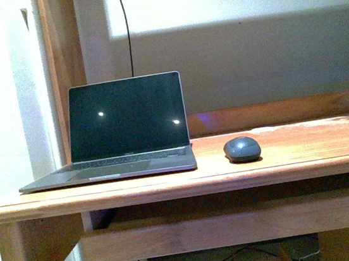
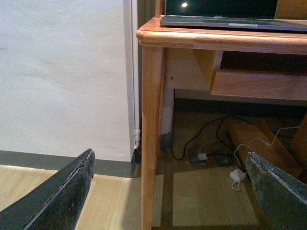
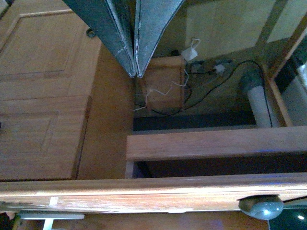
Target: Place mouse
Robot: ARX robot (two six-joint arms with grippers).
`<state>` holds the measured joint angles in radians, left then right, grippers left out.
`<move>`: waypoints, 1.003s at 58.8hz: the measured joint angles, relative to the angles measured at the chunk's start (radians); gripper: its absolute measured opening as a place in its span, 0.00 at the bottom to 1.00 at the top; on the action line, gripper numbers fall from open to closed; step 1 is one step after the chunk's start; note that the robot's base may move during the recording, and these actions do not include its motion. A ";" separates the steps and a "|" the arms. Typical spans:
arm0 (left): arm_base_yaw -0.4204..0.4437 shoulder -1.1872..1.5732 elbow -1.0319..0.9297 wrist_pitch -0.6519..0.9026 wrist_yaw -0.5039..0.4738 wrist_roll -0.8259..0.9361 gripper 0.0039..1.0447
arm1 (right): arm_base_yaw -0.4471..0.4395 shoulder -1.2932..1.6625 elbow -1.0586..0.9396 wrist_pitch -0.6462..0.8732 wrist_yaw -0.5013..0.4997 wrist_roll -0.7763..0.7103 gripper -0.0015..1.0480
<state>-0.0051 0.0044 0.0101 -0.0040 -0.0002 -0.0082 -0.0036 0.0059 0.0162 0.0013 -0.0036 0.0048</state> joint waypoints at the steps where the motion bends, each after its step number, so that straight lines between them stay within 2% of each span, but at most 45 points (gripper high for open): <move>1: 0.000 0.000 0.000 0.000 0.000 0.000 0.93 | 0.000 0.000 0.000 0.000 0.000 0.000 0.03; 34: 0.000 0.000 0.000 0.000 0.000 0.000 0.93 | 0.000 0.000 0.000 0.000 0.000 -0.001 0.04; 51: 0.000 0.000 0.000 0.000 0.000 0.000 0.93 | 0.000 0.000 0.000 0.000 0.000 -0.001 0.49; 59: 0.000 0.000 0.000 0.000 0.000 0.000 0.93 | 0.000 0.000 0.000 0.000 0.000 -0.001 0.78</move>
<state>-0.0051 0.0044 0.0101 -0.0040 -0.0002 -0.0082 -0.0036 0.0059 0.0162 0.0013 -0.0032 0.0036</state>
